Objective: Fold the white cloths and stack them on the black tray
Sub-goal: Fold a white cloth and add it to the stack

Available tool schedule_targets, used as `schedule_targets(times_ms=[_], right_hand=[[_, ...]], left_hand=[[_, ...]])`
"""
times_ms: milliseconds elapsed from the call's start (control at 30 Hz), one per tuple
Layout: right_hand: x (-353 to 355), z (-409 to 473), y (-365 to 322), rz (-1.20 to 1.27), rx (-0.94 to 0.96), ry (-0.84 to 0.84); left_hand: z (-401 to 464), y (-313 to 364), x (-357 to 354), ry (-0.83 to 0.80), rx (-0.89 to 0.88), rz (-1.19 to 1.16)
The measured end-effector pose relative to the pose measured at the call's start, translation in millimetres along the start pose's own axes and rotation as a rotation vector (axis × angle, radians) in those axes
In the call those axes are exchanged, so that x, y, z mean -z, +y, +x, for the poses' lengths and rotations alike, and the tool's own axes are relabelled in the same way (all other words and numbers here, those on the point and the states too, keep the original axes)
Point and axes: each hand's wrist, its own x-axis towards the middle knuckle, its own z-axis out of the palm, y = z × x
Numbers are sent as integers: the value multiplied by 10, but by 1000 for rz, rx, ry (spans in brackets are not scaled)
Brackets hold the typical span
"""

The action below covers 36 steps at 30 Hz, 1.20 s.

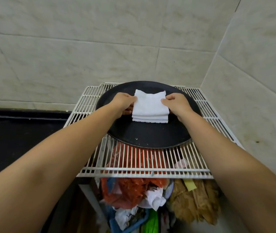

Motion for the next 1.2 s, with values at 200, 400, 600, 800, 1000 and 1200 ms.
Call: schedule_targets(times_ms=[200,400,600,800,1000,1200], right_hand=[[-88,-257,-248,-135,167,105],[-963,-1008,-1111,-172,537,9],[-2486,-2214,-1977,-91,750,-229],[-4117,-3505,-2181,-214,817,-503],[-5348,-4556,-2224,-416,893,-771],[-6364,-5008,-2594,-460,1030,-924]], left_hand=[[-232,-133,380,46,-31,-19],[-982,-279,1353,172,-303,-11],[-2078,-1038,2965,362,-341,208],[-3341,-2475,4633,655,-75,192],[-4254,-3448,5529,838,143,147],[-4439,-3974,6251,917,245,161]])
